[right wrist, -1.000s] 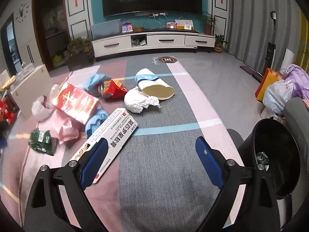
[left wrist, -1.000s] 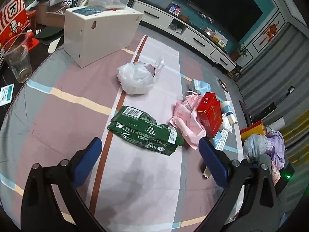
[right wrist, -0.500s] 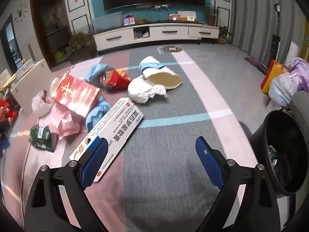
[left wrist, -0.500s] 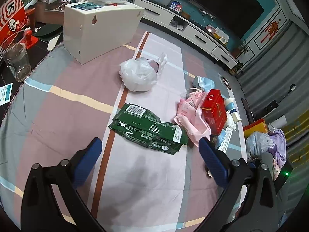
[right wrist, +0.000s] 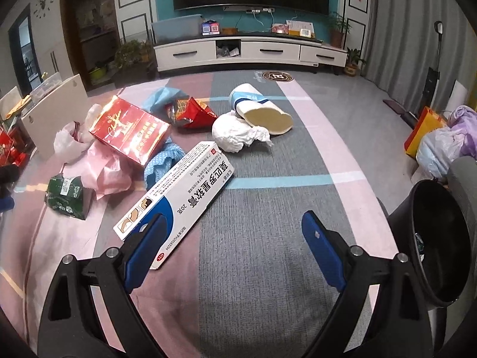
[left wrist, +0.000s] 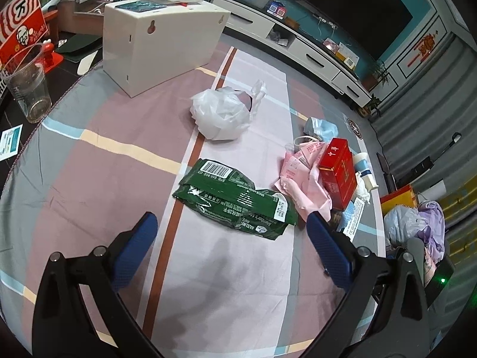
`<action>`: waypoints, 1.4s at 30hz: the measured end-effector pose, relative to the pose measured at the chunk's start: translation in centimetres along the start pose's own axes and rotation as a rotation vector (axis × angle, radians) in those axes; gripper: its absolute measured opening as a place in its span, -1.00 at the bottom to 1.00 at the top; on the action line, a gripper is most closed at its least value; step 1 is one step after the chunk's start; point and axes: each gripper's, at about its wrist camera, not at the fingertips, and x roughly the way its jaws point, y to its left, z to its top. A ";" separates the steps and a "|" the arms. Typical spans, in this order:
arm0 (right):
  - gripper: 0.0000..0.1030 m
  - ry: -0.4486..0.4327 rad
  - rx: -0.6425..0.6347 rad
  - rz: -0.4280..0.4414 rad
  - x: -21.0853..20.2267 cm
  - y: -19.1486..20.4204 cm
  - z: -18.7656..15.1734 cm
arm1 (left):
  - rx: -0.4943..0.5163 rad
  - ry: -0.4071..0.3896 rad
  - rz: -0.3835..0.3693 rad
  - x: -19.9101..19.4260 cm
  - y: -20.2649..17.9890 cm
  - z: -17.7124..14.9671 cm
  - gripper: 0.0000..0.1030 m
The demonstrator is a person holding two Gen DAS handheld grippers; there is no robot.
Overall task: Collect trash
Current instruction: 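Grasp the white medicine box with the right tool while the left tool approaches the green packet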
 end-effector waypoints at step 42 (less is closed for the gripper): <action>0.74 0.225 -0.028 0.048 4.4 6.5 4.5 | -0.063 -0.001 0.013 -0.2 1.9 0.9 0.92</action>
